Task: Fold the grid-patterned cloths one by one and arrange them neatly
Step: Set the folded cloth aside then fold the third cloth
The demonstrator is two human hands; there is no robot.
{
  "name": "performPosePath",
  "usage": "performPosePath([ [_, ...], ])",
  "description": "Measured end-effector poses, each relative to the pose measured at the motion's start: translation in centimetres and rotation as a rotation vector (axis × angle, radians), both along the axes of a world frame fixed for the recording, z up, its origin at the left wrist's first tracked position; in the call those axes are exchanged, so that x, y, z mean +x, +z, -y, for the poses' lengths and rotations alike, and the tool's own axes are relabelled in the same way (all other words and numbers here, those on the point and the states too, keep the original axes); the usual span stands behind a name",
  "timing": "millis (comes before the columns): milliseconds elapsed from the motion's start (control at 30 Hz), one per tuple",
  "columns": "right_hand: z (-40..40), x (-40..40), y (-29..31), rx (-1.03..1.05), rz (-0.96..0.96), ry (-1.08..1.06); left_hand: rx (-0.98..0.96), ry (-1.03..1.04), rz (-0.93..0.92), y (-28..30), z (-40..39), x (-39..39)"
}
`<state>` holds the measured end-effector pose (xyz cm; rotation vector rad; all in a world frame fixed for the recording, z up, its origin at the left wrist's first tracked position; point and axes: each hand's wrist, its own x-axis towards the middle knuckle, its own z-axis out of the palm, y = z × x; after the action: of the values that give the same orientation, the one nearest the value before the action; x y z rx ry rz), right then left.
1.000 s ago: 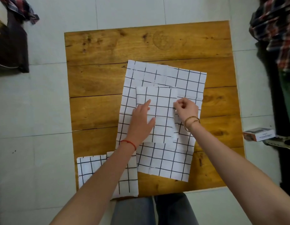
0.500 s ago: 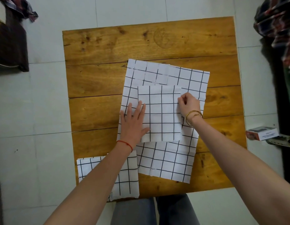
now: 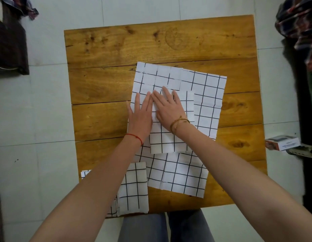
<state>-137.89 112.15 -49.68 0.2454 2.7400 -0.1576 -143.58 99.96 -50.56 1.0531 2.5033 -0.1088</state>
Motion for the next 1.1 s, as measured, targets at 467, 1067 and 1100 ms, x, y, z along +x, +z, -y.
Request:
performPosePath([
  [467,-6.3,6.0,0.4,0.085,0.016,-0.285,-0.027,-0.002,0.038,-0.3,-0.4,-0.5],
  [1067,-1.0,3.6,1.0,-0.118,0.146,-0.071,0.176,-0.086,0.057,0.8,8.5,8.4],
  [1100,-1.0,3.6,0.9,-0.119,0.143,-0.070,0.185,-0.080,0.069,0.8,9.1,9.2],
])
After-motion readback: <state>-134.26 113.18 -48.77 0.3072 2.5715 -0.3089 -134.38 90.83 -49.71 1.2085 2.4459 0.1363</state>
